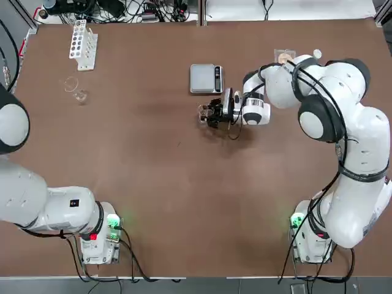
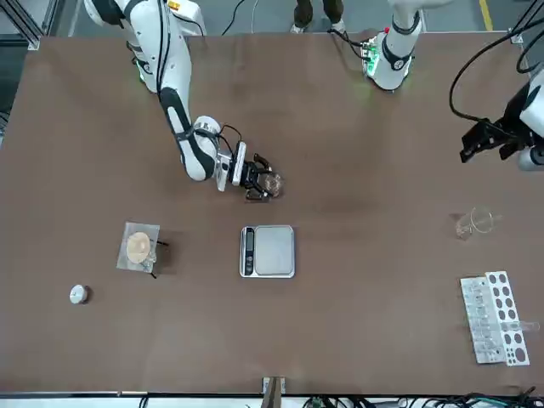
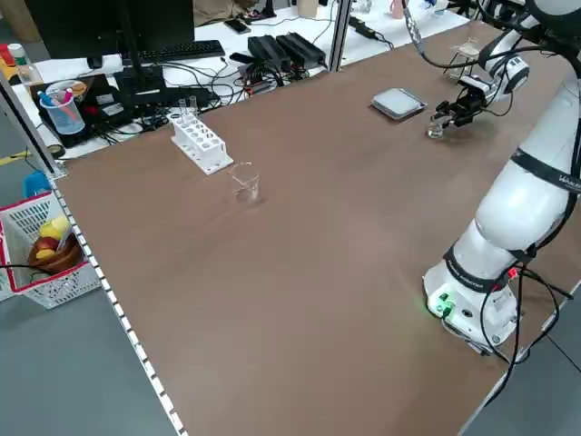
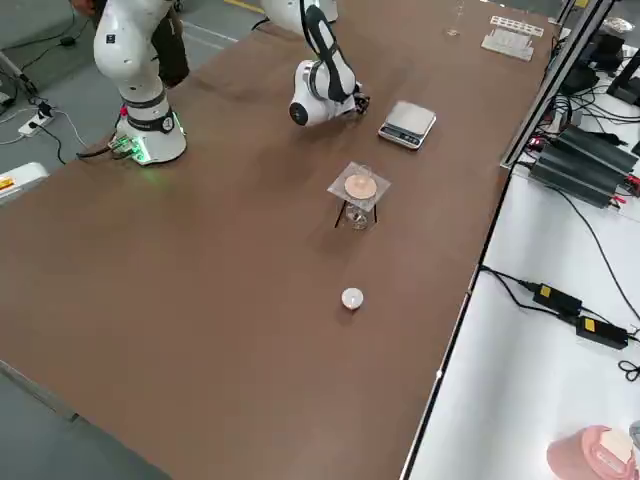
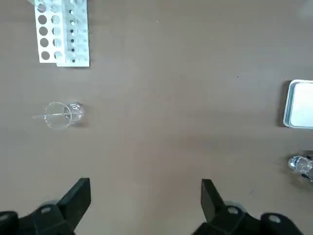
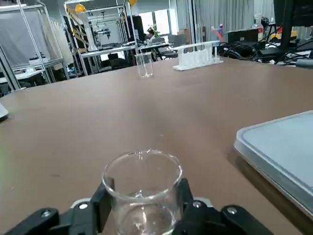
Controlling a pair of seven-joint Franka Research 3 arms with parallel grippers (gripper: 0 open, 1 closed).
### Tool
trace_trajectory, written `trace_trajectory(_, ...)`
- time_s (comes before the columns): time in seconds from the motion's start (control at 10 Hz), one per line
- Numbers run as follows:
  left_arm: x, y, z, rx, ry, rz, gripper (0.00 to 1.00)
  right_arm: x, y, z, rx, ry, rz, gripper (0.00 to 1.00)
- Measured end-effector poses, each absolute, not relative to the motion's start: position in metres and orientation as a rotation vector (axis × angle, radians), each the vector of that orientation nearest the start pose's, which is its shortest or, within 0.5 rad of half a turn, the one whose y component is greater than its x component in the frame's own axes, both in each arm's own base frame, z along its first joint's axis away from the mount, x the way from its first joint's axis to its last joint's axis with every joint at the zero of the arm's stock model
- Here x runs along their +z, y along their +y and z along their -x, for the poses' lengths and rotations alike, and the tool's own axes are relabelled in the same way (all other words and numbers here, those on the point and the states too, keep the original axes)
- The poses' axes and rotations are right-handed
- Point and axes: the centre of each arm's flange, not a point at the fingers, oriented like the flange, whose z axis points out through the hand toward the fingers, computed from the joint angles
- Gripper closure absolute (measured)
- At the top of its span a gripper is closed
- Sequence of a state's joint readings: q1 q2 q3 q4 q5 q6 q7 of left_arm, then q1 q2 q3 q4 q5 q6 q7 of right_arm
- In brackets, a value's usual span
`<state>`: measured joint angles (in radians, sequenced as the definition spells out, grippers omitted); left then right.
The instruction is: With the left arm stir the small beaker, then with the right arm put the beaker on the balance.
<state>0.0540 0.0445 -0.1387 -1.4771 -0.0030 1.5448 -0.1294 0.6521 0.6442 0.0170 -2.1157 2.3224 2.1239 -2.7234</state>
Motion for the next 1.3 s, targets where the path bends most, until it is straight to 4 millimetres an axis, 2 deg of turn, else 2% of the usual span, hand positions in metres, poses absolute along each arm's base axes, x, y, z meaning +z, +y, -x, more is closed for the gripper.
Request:
trace_trajectory(0.6,0.642,-0.045,-0.565,-0.037,-0.074,3.152,0.00,0.144,0.375,-0.445,-1.193,-1.056,1.597,0.42)
trace_trajectory(1.0,0.642,-0.042,-0.566,-0.049,-0.083,3.152,0.00,0.180,0.385,-0.484,-1.252,-0.972,1.568,0.42)
trace_trajectory(1.3,0.643,-0.042,-0.566,-0.055,-0.083,3.153,0.00,0.180,0.378,-0.499,-1.256,-0.951,1.604,0.42)
